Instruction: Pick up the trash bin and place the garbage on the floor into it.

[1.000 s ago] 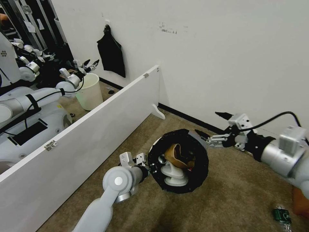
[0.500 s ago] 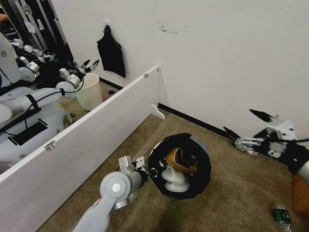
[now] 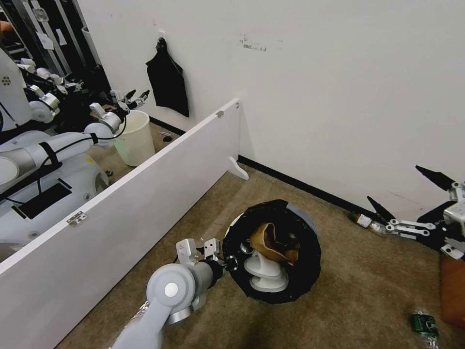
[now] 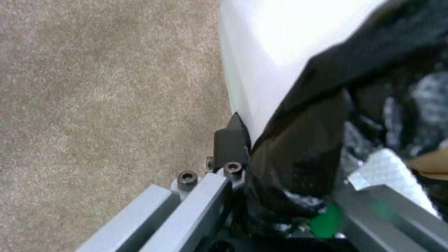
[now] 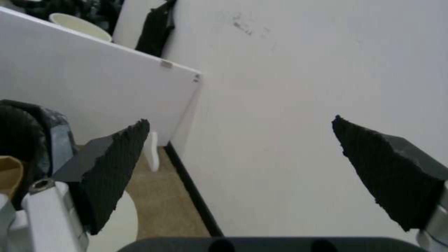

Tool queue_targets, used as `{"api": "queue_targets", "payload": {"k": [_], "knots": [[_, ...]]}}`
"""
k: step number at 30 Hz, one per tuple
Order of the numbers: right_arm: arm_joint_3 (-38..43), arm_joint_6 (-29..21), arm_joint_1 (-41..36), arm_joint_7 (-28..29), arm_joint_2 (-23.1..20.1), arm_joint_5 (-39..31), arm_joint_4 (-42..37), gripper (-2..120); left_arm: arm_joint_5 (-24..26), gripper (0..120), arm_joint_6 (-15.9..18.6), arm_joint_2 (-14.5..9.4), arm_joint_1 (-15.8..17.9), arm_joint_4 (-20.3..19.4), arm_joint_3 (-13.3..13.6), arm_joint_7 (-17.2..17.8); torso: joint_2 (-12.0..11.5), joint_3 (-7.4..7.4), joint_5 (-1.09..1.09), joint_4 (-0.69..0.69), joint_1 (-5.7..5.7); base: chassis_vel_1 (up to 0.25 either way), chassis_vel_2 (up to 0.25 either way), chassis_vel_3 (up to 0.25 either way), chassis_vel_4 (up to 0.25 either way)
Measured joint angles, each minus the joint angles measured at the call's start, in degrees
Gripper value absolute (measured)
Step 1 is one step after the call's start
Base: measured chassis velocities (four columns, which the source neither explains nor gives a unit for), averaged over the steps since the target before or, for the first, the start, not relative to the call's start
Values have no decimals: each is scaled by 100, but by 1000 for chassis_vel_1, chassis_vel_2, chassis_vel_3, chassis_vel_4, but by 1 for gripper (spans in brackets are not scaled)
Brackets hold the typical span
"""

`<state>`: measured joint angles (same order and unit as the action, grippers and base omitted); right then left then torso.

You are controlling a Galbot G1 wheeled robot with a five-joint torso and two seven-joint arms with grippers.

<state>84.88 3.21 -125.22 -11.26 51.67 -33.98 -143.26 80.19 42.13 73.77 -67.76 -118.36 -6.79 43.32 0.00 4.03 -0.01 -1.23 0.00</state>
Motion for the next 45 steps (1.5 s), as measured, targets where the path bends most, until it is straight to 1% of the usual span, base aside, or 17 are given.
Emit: {"api": "queue_targets", "payload": {"k": [1, 3, 8, 9, 14, 16, 17, 18, 19, 24, 32, 37, 41, 45], "knots": [[0, 0, 0, 0, 0, 0, 0, 100, 0, 0, 0, 0, 0, 0, 0, 0, 0, 0, 0, 0, 0, 0, 0, 0, 0], [-73, 80, 85, -121, 283, 130, 1, 100, -49, 0, 0, 23, -38, -20, 1, 2, 0, 0, 0, 0, 0, 0, 0, 0, 0], [-105, 158, 135, -209, 492, 195, 1, 100, -87, 0, 0, 23, -56, -38, -12, 2, 0, 0, 0, 1, 0, 0, 0, 0, 0], [-120, 197, 201, -281, 647, 231, 1, 100, -99, 0, 0, 20, -59, -58, -31, 2, 0, 0, 0, 0, 0, 0, 0, 0, 0], [-131, 208, 300, -366, 820, 290, 2, 100, -115, 0, 0, 10, -56, -71, -39, 3, 0, 0, 0, 1, 0, 0, 0, 0, 0], [-200, 245, 378, -526, 1188, 458, 2, 100, -159, 0, 0, -20, -54, -100, -46, -2, 0, 0, 0, 0, 0, 0, 0, 0, 0], [-200, 245, 378, -526, 1188, 458, 2, 100, -159, 0, 0, -20, -54, -100, -46, -2, 0, 0, 0, 0, 0, 0, 0, 0, 0], [-225, 268, 394, -602, 1411, 493, 2, 100, -222, 0, 0, -54, -55, -116, -49, -47, 0, 0, 0, -1, 0, 0, 0, 0, 0], [-226, 268, 407, -618, 1471, 480, 2, 100, -275, 0, 0, -72, -55, -116, -51, -100, 0, 0, 0, -1, 0, 0, 0, 0, 0], [-208, 253, 427, -627, 1563, 426, 3, 100, -401, 0, 0, -94, -41, -116, -53, -213, 0, 0, 0, 2, 0, 0, 0, 0, 0], [-174, 253, 462, -683, 1855, 372, 3, 100, -647, 0, 0, -85, -47, -116, -77, -384, 0, 0, 0, 1, 0, 0, 0, 0, 0], [-170, 264, 478, -734, 1921, 366, 3, 100, -707, 0, 0, -79, -51, -116, -80, -437, 0, 0, 0, 1, 0, 0, 0, 0, 0], [-167, 279, 494, -765, 1986, 358, 3, 100, -895, 0, 0, -72, -50, -88, -80, -559, 0, 0, 0, 0, 0, 0, 0, 0, 0], [-145, 290, 497, -798, 1989, 334, 2, 100, -956, 0, 0, -60, -50, -76, -78, -579, 0, 0, 0, 1, 0, 0, 0, 0, 0]]}}
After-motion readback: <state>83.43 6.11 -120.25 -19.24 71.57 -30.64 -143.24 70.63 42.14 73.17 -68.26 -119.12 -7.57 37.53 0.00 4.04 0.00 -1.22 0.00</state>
